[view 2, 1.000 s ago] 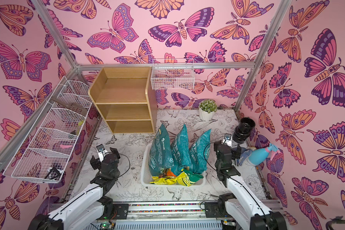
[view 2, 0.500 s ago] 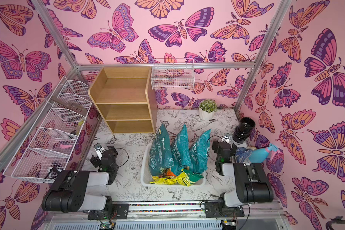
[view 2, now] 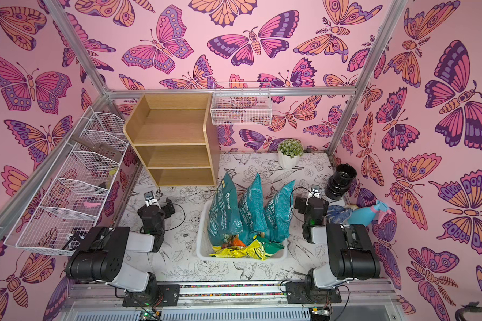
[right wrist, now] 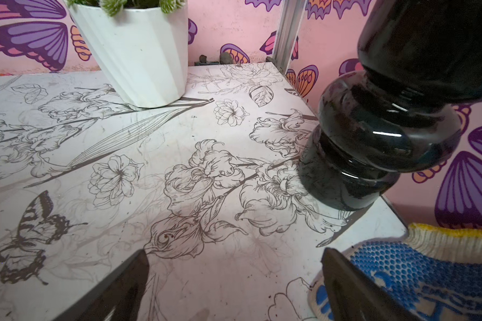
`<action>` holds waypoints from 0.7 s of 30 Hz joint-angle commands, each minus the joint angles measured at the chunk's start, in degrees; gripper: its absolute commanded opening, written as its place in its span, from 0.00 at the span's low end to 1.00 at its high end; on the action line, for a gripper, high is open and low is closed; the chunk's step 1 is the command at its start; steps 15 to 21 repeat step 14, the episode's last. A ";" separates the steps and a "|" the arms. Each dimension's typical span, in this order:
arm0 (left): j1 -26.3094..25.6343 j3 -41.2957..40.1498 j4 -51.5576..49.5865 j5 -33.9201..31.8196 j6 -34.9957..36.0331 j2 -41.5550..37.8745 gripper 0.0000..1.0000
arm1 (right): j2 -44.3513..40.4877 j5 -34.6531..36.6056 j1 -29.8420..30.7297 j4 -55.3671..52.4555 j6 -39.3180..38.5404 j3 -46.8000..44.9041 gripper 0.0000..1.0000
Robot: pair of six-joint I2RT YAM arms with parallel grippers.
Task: Take down the fertilizer bag from the shelf
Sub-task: Reset both arms
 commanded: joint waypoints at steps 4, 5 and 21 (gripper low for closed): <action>0.14 3.24 -4.38 1.29 0.33 -0.20 0.99 | -0.78 -1.60 -0.40 -1.05 -0.12 1.48 0.99; 0.11 3.16 -4.23 1.21 0.38 -0.17 0.99 | -0.70 -1.64 -0.40 -1.20 -0.11 1.59 0.99; 0.11 3.09 -4.09 1.20 0.34 -0.22 0.99 | -0.71 -2.26 -0.66 -1.74 0.01 1.88 0.99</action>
